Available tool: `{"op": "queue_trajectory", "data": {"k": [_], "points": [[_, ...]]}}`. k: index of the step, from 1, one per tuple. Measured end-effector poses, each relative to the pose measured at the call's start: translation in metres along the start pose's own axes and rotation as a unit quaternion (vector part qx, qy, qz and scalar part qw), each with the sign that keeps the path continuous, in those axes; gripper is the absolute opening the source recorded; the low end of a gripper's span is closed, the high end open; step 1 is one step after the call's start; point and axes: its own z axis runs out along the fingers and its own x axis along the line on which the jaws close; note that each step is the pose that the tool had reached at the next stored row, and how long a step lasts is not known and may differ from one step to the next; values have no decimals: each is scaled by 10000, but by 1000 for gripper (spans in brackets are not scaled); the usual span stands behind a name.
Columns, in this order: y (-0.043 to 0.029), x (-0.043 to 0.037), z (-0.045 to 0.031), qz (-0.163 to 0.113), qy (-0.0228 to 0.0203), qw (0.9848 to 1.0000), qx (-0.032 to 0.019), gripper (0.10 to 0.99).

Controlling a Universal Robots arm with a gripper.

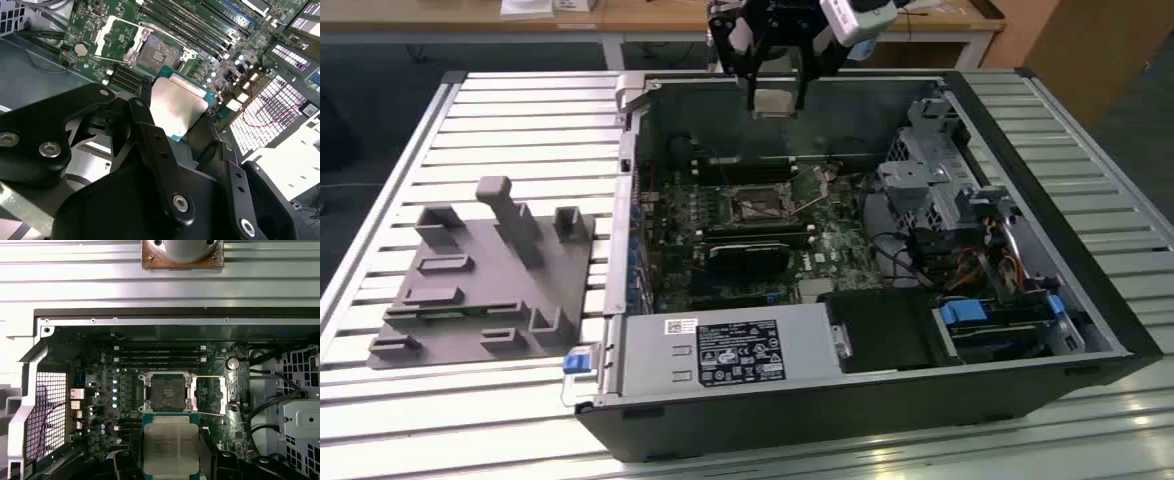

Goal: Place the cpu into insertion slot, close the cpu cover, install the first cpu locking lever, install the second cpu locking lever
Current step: 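Place the cpu into insertion slot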

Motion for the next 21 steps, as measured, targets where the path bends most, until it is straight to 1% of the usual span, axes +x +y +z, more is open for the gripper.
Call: {"op": "queue_trajectory", "data": {"k": [9, 14, 17, 21], "points": [[0, 0, 0, 25, -2, 10000, -1, 537], [0, 0, 3, 287, -25, 9996, -5, 537], [-1, 0, 6, 522, -47, 9986, -9, 537], [-1, 0, 10, 854, -76, 9963, -16, 537]]}}
